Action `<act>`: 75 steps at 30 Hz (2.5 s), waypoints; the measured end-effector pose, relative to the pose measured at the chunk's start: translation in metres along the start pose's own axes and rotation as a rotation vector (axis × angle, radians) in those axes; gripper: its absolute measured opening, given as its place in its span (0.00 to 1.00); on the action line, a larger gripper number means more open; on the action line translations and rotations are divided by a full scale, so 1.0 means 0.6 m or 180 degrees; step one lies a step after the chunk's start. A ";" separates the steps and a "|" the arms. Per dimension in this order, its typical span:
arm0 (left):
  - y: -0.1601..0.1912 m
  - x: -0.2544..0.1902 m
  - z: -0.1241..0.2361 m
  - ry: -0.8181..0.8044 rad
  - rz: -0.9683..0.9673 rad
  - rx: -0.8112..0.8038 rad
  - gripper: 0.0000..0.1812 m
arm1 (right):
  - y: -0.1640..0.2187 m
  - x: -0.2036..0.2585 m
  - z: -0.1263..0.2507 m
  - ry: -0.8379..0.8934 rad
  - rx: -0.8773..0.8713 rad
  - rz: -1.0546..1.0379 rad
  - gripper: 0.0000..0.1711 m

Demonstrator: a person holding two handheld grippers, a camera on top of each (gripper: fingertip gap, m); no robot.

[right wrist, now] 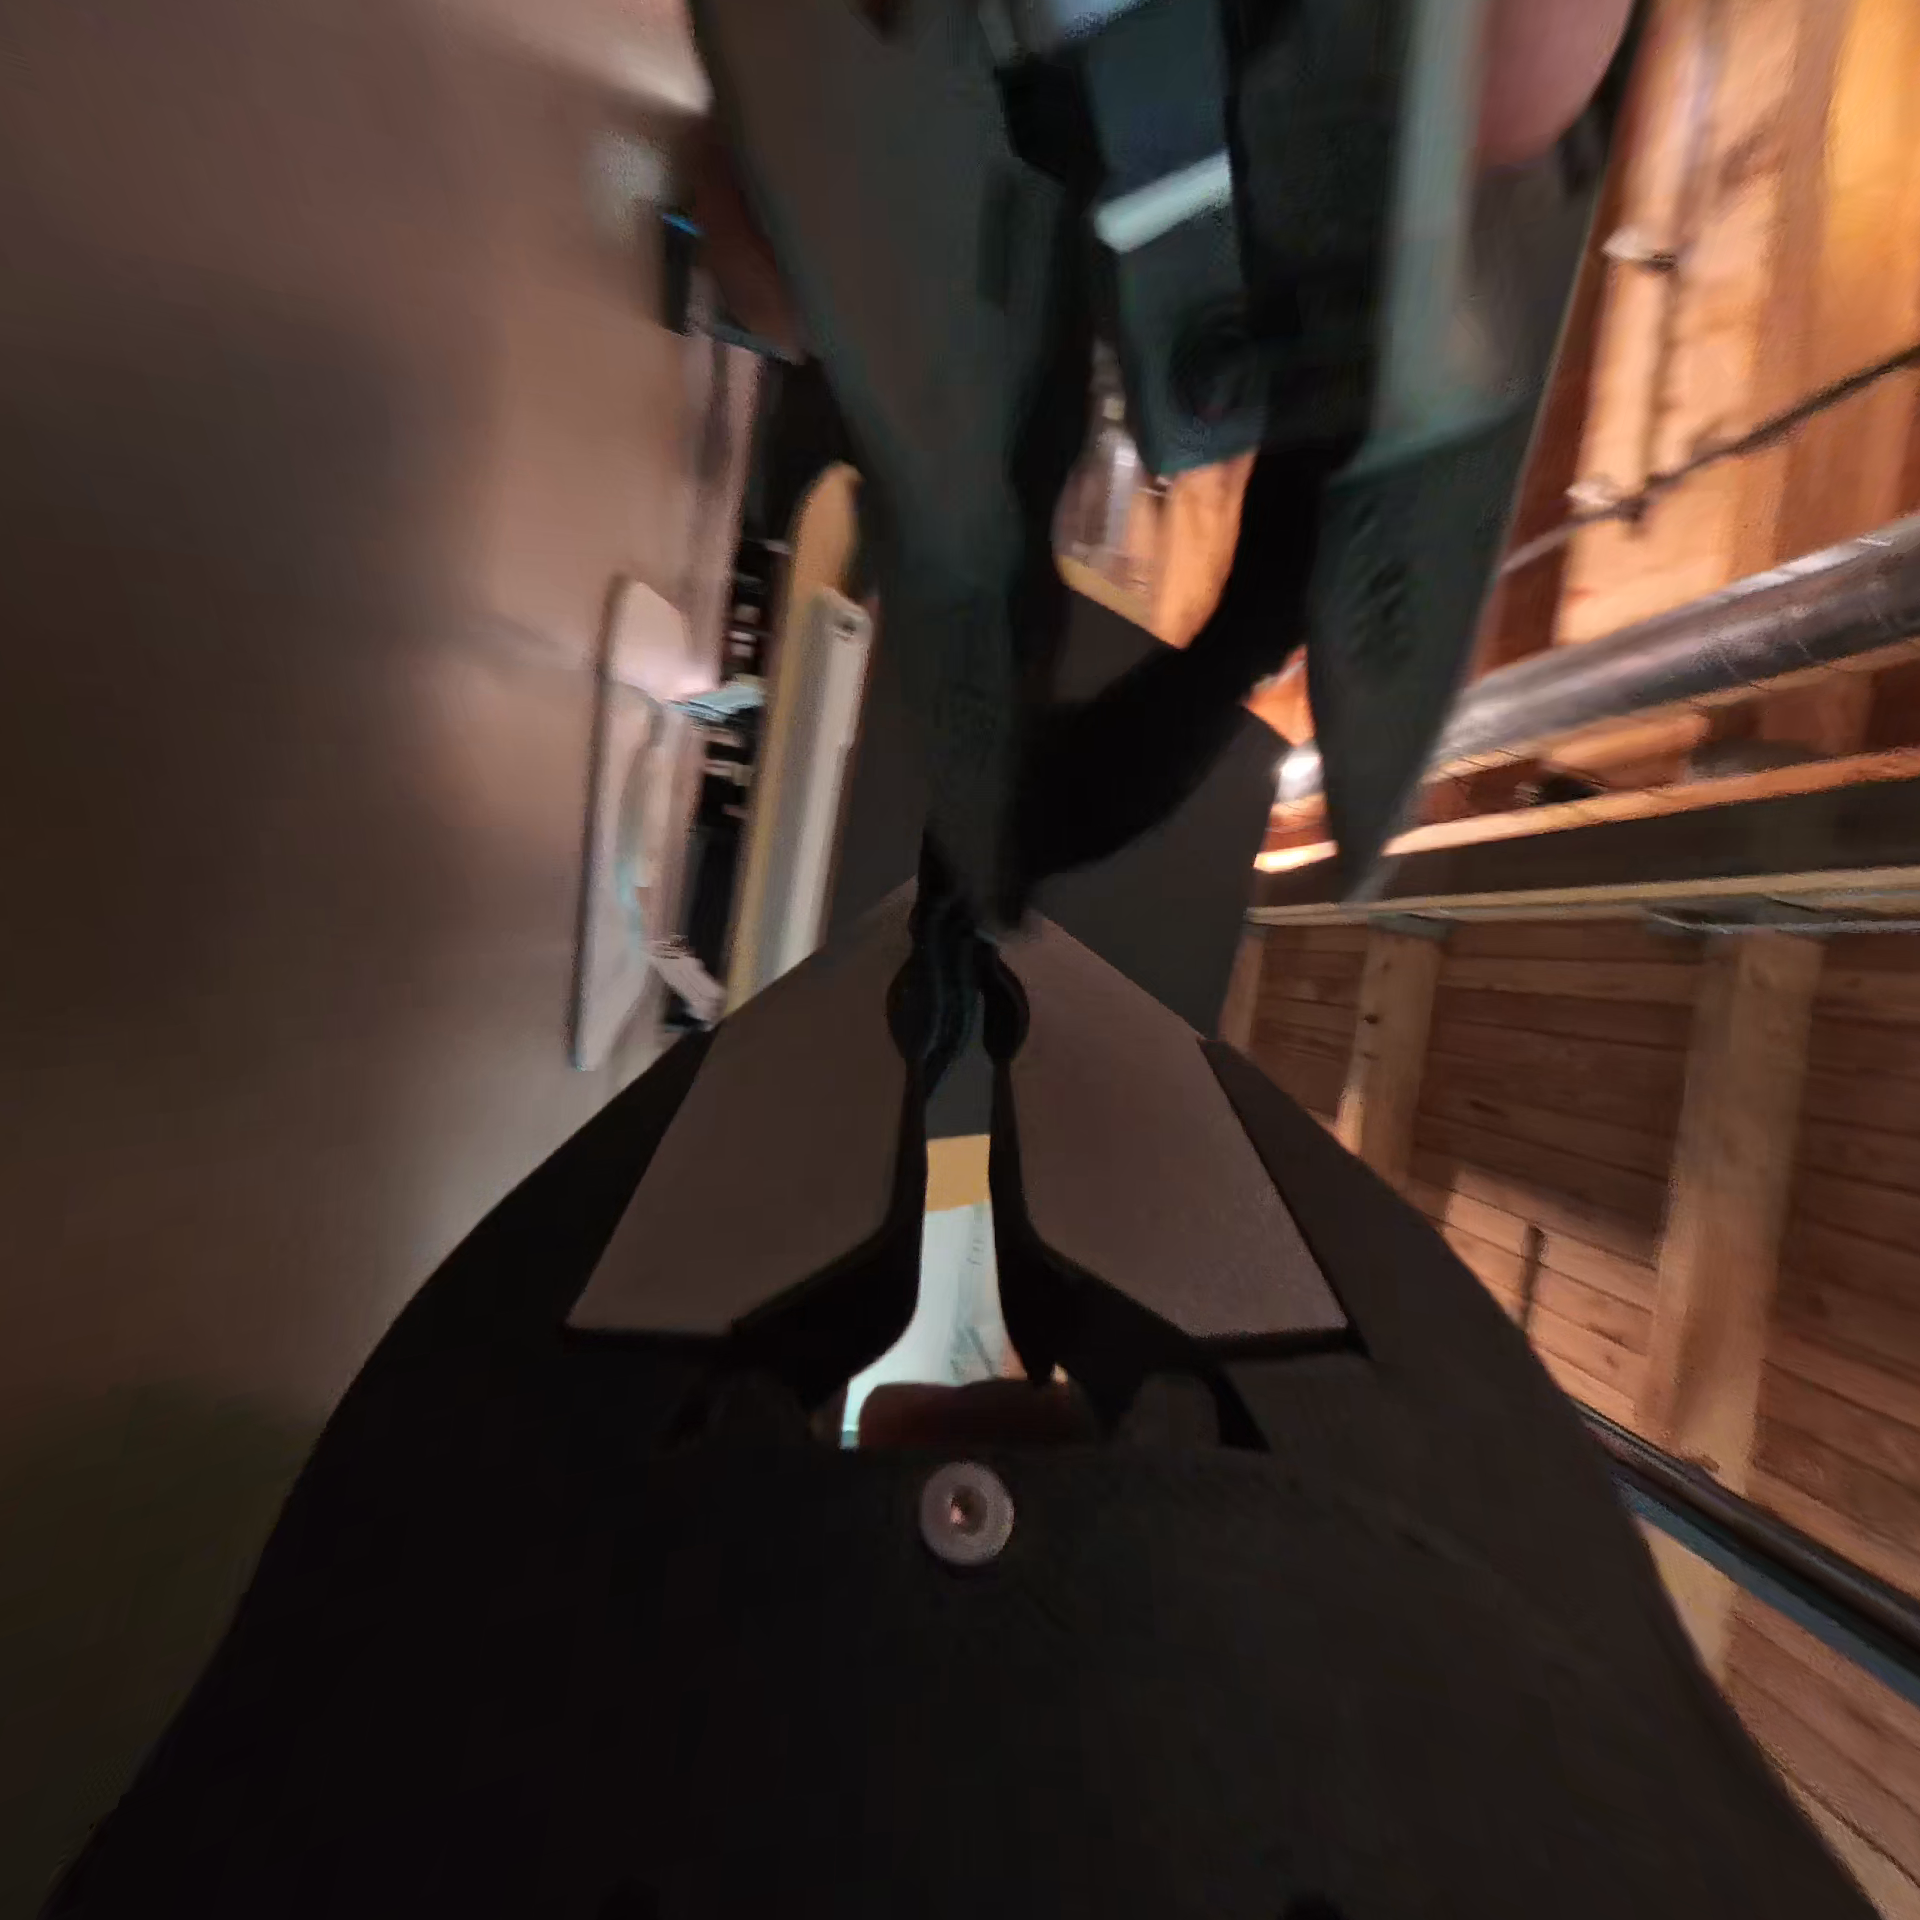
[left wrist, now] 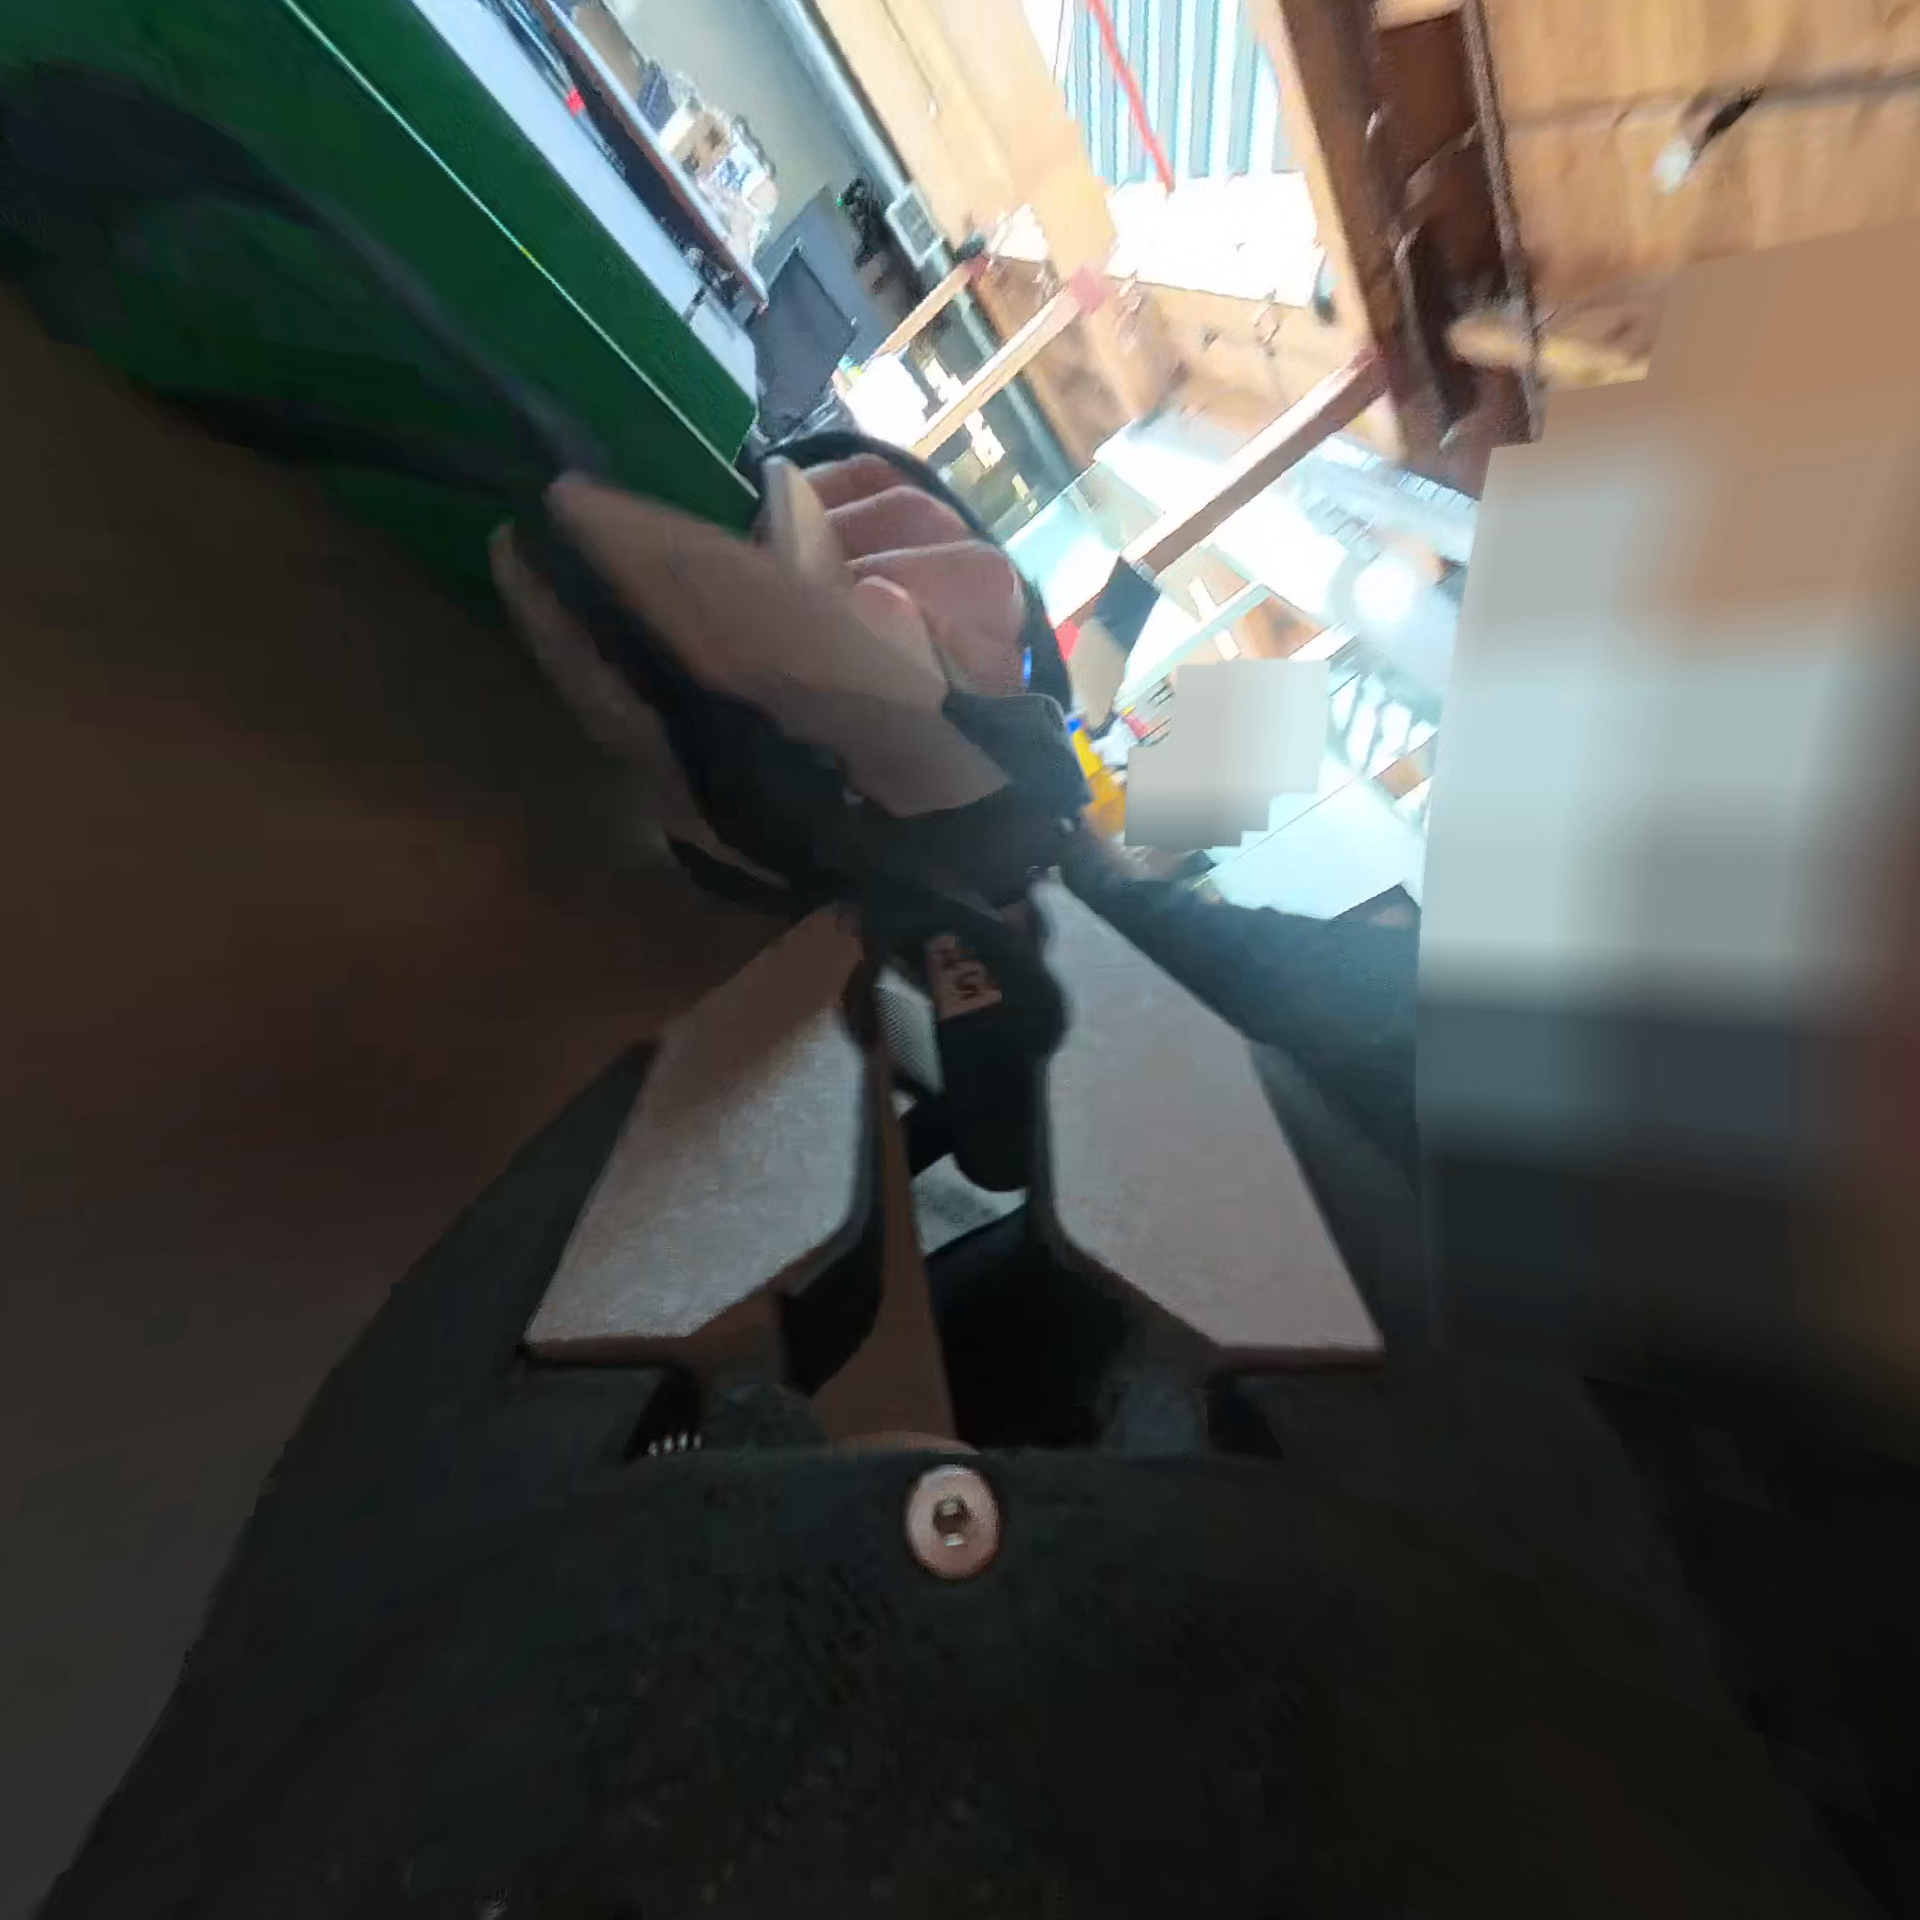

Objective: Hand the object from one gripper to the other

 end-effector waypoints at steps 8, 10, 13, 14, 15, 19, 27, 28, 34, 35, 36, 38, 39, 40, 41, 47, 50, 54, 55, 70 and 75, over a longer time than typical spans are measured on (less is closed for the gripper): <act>0.023 0.052 0.031 -0.2071 -0.2223 0.1730 0.00 | -0.002 0.033 0.010 -0.1183 -0.0375 -0.1335 0.37; 0.020 0.048 0.040 -0.2519 -0.2893 0.2275 0.00 | 0.001 0.027 0.016 -0.1348 -0.0561 -0.1704 0.32; 0.034 0.032 0.049 -0.2748 -0.3929 0.3333 0.00 | 0.001 0.020 0.018 -0.1409 -0.0700 -0.2067 0.35; 0.045 0.026 0.049 -0.2650 -0.4273 0.3656 0.00 | 0.000 0.017 0.017 -0.1384 -0.0705 -0.2071 0.39; 0.048 0.022 0.048 -0.2667 -0.4499 0.3841 0.00 | -0.005 0.017 0.019 -0.1400 -0.0734 -0.2021 0.39; 0.040 0.012 0.043 -0.2765 -0.5085 0.4109 0.04 | -0.043 0.028 0.031 -0.1601 -0.0935 -0.1830 0.07; -0.053 -0.019 0.061 -0.4043 -0.5463 0.2116 0.33 | 0.003 0.043 -0.006 -0.2591 -0.0409 -0.3875 0.01; -0.050 -0.026 0.057 -0.4106 -0.5873 0.1977 0.32 | 0.003 0.044 -0.003 -0.2933 -0.0555 -0.4347 0.01; -0.014 0.023 0.015 -0.4113 -0.6669 0.2165 0.32 | 0.006 0.037 0.023 -0.4425 -0.1297 -0.6024 0.01; -0.017 0.027 0.008 -0.4169 -0.6831 0.2084 0.29 | 0.005 0.039 0.028 -0.4556 -0.1330 -0.6076 0.01; -0.020 0.033 0.002 -0.4211 -0.6988 0.2051 0.24 | 0.001 0.040 0.033 -0.4678 -0.1365 -0.6087 0.02; -0.021 0.042 -0.010 -0.4163 -0.7296 0.1856 0.06 | -0.010 0.034 0.042 -0.4843 -0.1587 -0.6073 0.03; -0.024 0.048 -0.011 -0.4177 -0.7222 0.1737 0.05 | -0.015 0.029 0.047 -0.4875 -0.1732 -0.6002 0.04; -0.027 0.056 -0.009 -0.4157 -0.6992 0.1621 0.03 | -0.017 0.023 0.049 -0.4831 -0.1813 -0.5890 0.12; -0.031 0.059 -0.006 -0.4095 -0.6705 0.1340 0.02 | -0.013 0.018 0.048 -0.4664 -0.1840 -0.5772 0.22; -0.065 0.017 0.023 -0.2983 -0.4808 -0.0204 0.00 | 0.089 -0.047 0.039 -0.2977 -0.2274 -0.5918 0.32; -0.075 0.001 0.029 -0.2265 -0.3739 -0.0674 0.00 | 0.140 -0.059 0.037 -0.2230 -0.2301 -0.6110 0.29; -0.064 0.018 0.007 -0.1784 -0.2759 -0.0534 0.00 | 0.100 -0.052 0.032 -0.2149 -0.2100 -0.5505 0.32; -0.056 0.023 -0.001 -0.1709 -0.2600 -0.0410 0.00 | 0.086 -0.050 0.027 -0.2137 -0.2024 -0.5437 0.34; -0.038 0.078 0.004 -0.2036 -0.2063 0.0017 0.37 | 0.071 -0.017 -0.007 -0.3101 -0.2205 -0.6815 0.00; -0.057 0.055 0.052 -0.3124 -0.3466 0.0264 0.40 | 0.094 0.011 -0.010 -0.3500 -0.1833 -0.7456 0.01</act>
Point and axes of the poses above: each gripper's, where its closed fingertips meet, z back along the fingers, y out of its underside, x = y × z across the jaws, the point moved 5 cm from there along z, back along the fingers, and after that the axes turned 5 degrees about z, right-handed, at the moved point
